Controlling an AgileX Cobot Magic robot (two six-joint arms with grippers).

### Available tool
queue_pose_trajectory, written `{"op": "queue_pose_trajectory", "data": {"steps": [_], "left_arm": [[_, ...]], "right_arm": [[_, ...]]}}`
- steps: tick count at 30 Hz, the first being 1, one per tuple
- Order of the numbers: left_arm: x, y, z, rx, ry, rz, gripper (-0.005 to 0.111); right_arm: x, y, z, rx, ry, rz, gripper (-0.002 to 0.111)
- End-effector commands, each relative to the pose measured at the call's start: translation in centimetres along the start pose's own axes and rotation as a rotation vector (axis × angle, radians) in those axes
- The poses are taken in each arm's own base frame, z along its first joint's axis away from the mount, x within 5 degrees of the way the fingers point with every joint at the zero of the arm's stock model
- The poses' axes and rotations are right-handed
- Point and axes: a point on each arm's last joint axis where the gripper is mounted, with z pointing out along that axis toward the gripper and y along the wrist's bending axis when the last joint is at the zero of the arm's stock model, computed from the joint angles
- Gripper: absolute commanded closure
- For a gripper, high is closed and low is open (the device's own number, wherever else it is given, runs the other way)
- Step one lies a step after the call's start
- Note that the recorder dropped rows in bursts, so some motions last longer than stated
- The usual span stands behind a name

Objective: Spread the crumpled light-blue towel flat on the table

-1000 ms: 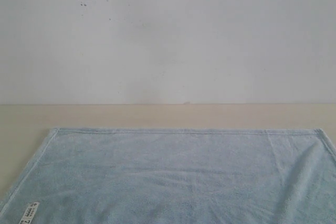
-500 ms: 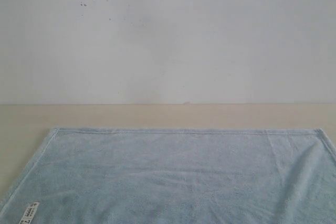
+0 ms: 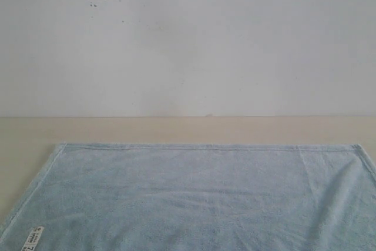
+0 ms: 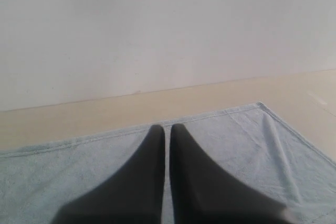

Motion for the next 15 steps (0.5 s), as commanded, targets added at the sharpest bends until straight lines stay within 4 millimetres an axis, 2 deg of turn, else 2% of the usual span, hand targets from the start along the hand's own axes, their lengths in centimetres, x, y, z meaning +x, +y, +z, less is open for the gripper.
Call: {"op": "queue_pose_trajectory", "data": {"steps": [1,4,15], "left_arm": [[-0.08,-0.09,-0.11,0.003,-0.012,0.007,0.103],[-0.05,-0.29,-0.11,0.025,-0.009,-0.040,0.103],[-0.03,-0.37,-0.12,0.035,-0.006,-0.038,0.103]], "right_arm": [[-0.21,0.01,-0.03,0.000,-0.017,0.012,0.109],[-0.21,0.01,-0.03,0.000,-0.017,0.012,0.109],[-0.21,0.01,-0.03,0.000,-0.017,0.012,0.109]]}}
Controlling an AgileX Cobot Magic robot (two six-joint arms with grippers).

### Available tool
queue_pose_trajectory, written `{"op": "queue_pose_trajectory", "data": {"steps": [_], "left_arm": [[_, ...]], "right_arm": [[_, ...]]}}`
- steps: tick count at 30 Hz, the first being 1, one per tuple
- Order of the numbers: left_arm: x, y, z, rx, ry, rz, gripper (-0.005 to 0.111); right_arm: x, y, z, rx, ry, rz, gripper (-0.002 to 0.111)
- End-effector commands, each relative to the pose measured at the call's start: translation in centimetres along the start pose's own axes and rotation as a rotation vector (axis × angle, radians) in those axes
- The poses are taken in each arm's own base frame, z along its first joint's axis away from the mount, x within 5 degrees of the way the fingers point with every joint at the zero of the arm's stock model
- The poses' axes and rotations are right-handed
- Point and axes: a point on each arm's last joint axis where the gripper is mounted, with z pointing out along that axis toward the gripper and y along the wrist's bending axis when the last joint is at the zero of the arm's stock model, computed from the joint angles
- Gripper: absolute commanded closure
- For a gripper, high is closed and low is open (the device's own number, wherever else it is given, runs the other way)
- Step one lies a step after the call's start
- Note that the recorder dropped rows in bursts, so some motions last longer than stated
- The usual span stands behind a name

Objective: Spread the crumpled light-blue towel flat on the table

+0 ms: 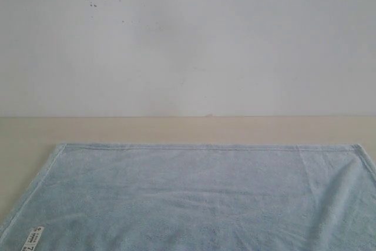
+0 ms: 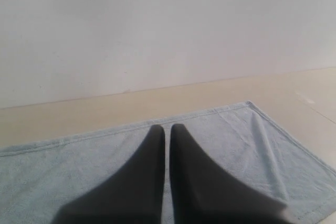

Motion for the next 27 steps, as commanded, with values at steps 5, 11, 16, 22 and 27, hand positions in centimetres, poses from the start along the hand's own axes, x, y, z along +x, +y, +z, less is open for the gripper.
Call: {"op": "queue_pose_trajectory", "data": {"steps": [5,11,16,22,27], "left_arm": [[-0.1,-0.1,-0.1,0.003,-0.010,-0.018,0.103],[-0.1,-0.1,-0.1,0.003,-0.010,-0.018,0.103],[-0.1,-0.1,-0.1,0.003,-0.010,-0.018,0.103],[-0.1,-0.1,-0.1,0.005,-0.010,-0.018,0.103],[-0.1,-0.1,-0.1,0.005,-0.010,-0.018,0.103]], "right_arm": [[-0.2,0.0,0.0,0.000,-0.015,-0.001,0.109],[-0.2,0.0,0.0,0.000,-0.015,-0.001,0.109],[-0.1,0.1,-1.1,-0.018,-0.045,-0.005,0.109],[-0.2,-0.1,-2.5,0.018,-0.111,-0.283,0.109],[2.9,-1.0,-2.5,0.022,-0.121,-0.296,0.109]]}}
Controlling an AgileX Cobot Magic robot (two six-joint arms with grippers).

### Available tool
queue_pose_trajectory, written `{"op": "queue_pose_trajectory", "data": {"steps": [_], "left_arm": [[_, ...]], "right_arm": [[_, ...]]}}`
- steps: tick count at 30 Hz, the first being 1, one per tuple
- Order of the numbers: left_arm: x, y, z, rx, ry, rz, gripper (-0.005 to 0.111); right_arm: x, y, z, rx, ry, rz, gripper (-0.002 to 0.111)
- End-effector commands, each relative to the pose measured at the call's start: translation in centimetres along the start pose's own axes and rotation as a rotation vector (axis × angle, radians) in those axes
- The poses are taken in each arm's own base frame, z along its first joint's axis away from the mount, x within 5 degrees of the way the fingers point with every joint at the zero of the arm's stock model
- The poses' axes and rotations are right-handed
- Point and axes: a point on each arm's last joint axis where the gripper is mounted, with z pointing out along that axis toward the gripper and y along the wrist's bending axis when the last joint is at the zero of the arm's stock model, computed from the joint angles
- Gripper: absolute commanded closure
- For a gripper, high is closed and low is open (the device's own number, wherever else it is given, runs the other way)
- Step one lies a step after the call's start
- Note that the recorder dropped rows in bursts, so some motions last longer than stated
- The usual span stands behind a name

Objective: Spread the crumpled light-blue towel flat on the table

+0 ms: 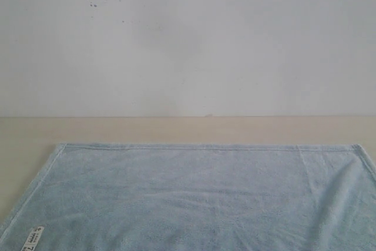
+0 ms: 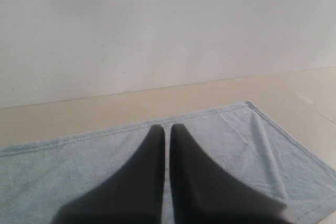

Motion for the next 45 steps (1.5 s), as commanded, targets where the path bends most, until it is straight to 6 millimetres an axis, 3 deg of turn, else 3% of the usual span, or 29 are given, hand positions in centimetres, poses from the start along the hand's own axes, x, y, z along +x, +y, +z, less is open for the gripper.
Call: {"op": "queue_pose_trajectory", "data": {"steps": [1,6,45], "left_arm": [[-0.1,-0.1,-0.1,0.003,-0.010,-0.017,0.103],[-0.1,-0.1,-0.1,0.003,-0.010,-0.017,0.103],[0.0,-0.2,-0.3,-0.002,-0.017,-0.008,0.103]], "right_arm": [[3.4,0.0,-0.3,0.004,0.019,-0.032,0.109],[6.9,0.1,-0.9,0.003,0.041,0.006,0.109],[7.0,0.1,-1.1,0.003,0.047,0.028,0.109]]}}
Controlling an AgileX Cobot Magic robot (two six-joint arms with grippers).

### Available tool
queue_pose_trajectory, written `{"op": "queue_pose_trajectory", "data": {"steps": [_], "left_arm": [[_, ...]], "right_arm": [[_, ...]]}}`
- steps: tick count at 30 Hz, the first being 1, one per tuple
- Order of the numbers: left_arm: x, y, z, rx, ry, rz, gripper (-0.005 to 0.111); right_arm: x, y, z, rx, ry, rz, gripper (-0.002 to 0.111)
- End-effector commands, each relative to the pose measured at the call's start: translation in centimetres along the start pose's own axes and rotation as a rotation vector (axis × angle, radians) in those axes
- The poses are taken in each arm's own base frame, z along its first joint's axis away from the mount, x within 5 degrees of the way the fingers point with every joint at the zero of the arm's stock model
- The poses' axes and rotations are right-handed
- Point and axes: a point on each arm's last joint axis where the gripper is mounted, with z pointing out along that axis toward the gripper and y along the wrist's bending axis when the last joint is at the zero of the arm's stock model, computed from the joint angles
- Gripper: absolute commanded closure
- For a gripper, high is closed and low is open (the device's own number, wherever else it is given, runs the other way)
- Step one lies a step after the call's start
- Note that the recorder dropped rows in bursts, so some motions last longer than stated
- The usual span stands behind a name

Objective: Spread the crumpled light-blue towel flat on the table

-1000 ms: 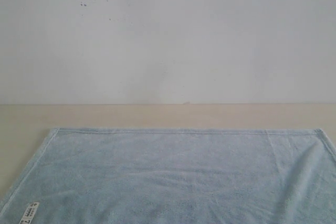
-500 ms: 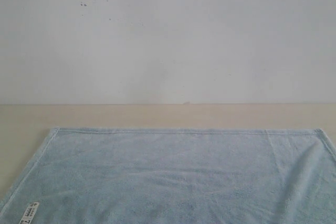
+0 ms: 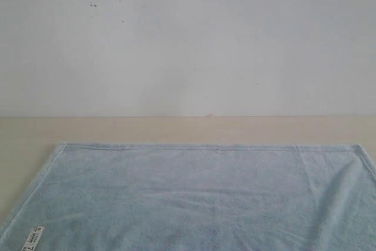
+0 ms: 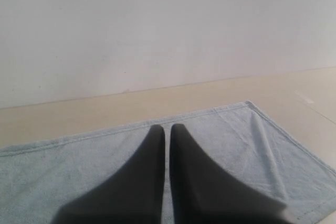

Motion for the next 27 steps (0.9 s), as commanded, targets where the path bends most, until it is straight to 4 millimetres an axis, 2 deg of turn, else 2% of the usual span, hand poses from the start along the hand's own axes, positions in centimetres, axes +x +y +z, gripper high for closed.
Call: {"op": "queue_pose_trajectory", "data": {"steps": [1,7,10,14,18,24,27], "left_arm": [[-0.1,-0.4,-0.6,-0.001,-0.024,0.007,0.103],[-0.8,-2.4,-3.3,0.015,-0.149,0.097,0.103],[-0.3,-3.5,-4.9,0.033,-0.210,0.143,0.103],[1.9,-4.5,-6.4,0.062,-0.259,0.174,0.103],[4.5,-4.5,-6.9,0.063,-0.275,0.163,0.103],[7.6,-3.7,-6.7,0.058,-0.259,-0.061,0.103],[8.6,-3.2,-6.6,0.030,-0.242,-0.112,0.103]], "right_arm": [[0.1,0.0,0.0,0.000,-0.003,0.001,0.109],[0.1,0.0,0.0,0.000,-0.003,0.001,0.109],[0.1,0.0,0.0,0.000,-0.003,0.001,0.109],[0.1,0.0,0.0,0.000,-0.003,0.001,0.109],[0.1,0.0,0.0,0.000,-0.003,0.001,0.109],[0.1,0.0,0.0,0.000,-0.003,0.001,0.109],[0.1,0.0,0.0,0.000,-0.003,0.001,0.109]]}}
